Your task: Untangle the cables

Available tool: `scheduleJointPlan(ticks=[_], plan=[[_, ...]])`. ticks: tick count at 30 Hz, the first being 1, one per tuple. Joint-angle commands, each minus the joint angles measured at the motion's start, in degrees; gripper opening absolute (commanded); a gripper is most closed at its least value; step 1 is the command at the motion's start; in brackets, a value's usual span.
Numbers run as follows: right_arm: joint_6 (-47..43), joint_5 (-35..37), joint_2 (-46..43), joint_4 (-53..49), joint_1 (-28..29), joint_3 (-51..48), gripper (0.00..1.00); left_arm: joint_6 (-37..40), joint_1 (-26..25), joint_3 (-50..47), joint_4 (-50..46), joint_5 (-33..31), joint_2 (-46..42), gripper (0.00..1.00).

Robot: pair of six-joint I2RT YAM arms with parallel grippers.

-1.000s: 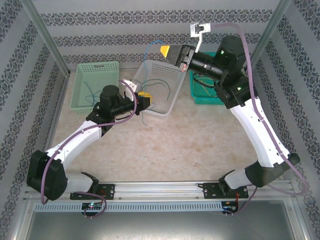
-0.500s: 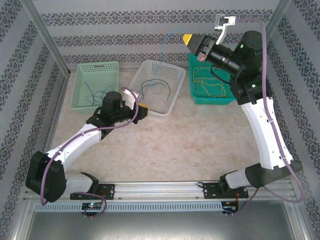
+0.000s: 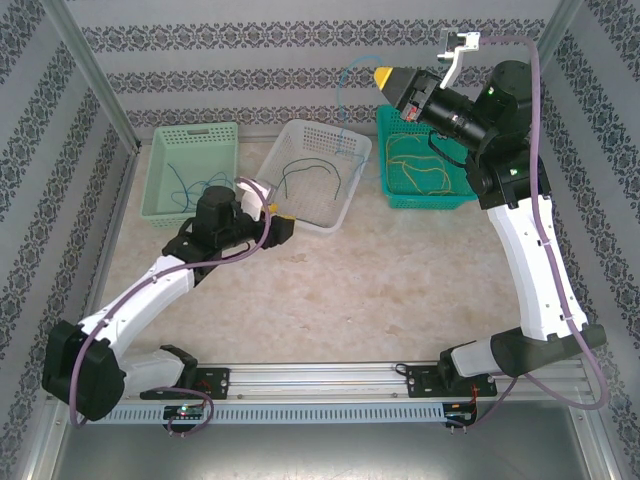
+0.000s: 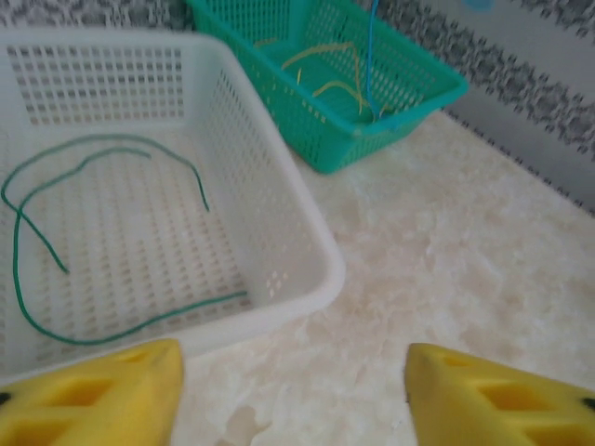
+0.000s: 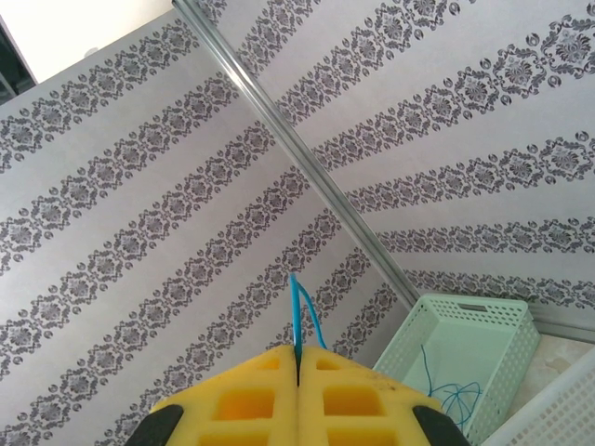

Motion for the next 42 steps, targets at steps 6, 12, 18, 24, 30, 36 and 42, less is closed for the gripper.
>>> scheduleJointPlan(ticks=[6,12,18,24,30,36,42], plan=[[2.9,-2.5,-1.0,1.7,0.3,0.9,0.00,6.1,-1.1,9.6,0.8,4.3,7.0,1.00],[4.9,-2.3,-1.1,3.2,2.2,0.9,0.00,3.7,-2.3,13.5,8.2,6.8,12.0,1.00],[4.5,-2.4,0.8,3.2,6.9,3.8,0.00,0.1,-3.4,21.3,14.2,5.7,20.0,1.00],[4.4,-1.9,0.1,2.9,7.5,3.7,0.00,1.9,-4.9,25.5,15.6,-0.1,22.6,1.00],[5.2,-2.7,0.3,3.9,8.7,4.0,0.00,1.9,-5.7,30.6,15.7,1.6,27.2,0.75],[5.5,-2.5,0.0,4.1,8.1,3.8,0.00,1.3,-6.1,31.4,15.7,4.9,29.3,0.22],[5.3,-2.6,0.1,2.7,3.4,5.5,0.00,2.8,-6.1,27.5,10.8,4.9,27.2,0.00]])
